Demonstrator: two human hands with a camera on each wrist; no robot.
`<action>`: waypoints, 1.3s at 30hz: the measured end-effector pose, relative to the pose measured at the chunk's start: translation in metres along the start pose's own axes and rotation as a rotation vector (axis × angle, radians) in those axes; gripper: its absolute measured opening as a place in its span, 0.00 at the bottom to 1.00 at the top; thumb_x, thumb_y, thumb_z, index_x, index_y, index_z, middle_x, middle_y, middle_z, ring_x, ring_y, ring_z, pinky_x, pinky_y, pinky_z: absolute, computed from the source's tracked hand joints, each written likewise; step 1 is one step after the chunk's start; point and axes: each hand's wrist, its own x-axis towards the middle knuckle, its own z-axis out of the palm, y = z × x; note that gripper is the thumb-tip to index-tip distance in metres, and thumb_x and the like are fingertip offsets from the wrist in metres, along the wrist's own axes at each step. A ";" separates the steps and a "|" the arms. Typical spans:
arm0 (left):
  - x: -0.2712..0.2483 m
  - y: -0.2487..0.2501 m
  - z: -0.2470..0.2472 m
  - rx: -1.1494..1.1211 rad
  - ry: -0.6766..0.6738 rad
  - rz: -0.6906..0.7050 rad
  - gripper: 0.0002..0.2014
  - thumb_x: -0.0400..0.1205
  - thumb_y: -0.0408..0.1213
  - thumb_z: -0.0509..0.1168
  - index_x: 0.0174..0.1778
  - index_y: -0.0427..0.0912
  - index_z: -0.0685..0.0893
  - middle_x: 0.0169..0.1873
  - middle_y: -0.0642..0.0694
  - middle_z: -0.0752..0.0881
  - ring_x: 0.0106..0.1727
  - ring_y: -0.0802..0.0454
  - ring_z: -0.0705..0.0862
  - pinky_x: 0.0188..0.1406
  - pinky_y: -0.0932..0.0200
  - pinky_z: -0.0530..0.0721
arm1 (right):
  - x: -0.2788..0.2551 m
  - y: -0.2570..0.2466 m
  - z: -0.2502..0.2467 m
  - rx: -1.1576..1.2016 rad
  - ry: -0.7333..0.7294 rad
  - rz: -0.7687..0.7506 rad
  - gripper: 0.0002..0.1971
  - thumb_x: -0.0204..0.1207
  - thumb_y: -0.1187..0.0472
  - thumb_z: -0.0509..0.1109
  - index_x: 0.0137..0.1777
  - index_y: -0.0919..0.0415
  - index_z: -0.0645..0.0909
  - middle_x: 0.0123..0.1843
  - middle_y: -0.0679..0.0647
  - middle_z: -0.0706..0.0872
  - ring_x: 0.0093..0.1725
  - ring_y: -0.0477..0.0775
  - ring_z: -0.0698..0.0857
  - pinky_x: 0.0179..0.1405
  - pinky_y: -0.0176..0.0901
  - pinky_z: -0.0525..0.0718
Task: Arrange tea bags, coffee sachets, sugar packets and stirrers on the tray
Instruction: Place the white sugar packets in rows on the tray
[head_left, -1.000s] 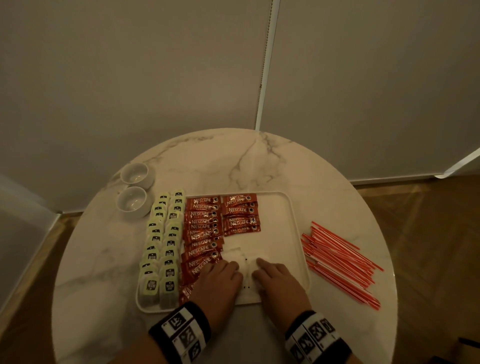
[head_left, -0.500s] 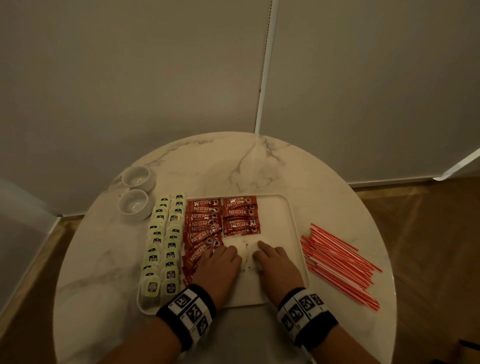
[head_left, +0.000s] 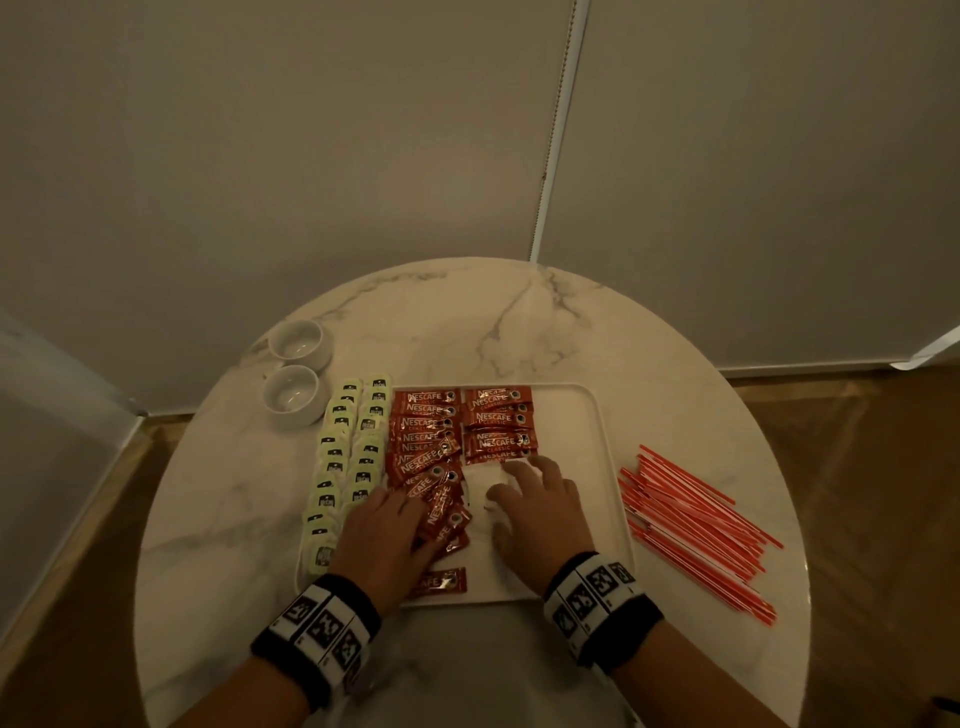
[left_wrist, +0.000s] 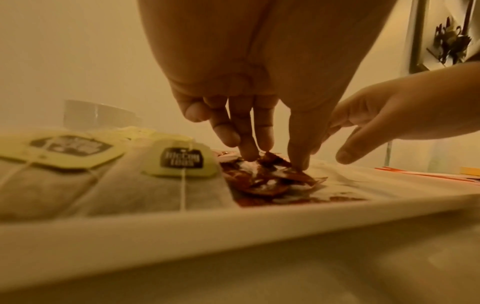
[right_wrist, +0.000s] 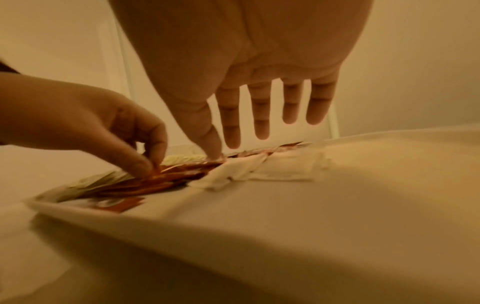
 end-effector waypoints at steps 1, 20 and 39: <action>0.000 0.000 -0.001 -0.014 0.006 0.000 0.14 0.76 0.53 0.68 0.51 0.49 0.82 0.49 0.52 0.84 0.52 0.51 0.79 0.54 0.54 0.78 | 0.001 -0.005 0.001 -0.020 -0.024 -0.035 0.19 0.78 0.49 0.64 0.69 0.46 0.75 0.80 0.51 0.65 0.82 0.62 0.54 0.77 0.61 0.60; 0.011 -0.036 -0.019 -0.122 -0.087 -0.042 0.02 0.77 0.38 0.63 0.44 0.45 0.79 0.44 0.52 0.78 0.50 0.53 0.70 0.51 0.57 0.76 | 0.012 -0.014 -0.002 0.036 -0.022 -0.073 0.20 0.80 0.49 0.62 0.72 0.43 0.73 0.78 0.47 0.67 0.81 0.57 0.55 0.76 0.59 0.59; -0.025 -0.019 -0.004 0.122 -0.058 0.238 0.20 0.59 0.59 0.78 0.42 0.57 0.86 0.41 0.59 0.86 0.44 0.56 0.84 0.38 0.58 0.86 | 0.049 -0.036 0.004 -0.034 -0.028 -0.023 0.19 0.78 0.51 0.64 0.67 0.52 0.74 0.70 0.53 0.73 0.73 0.59 0.64 0.74 0.60 0.64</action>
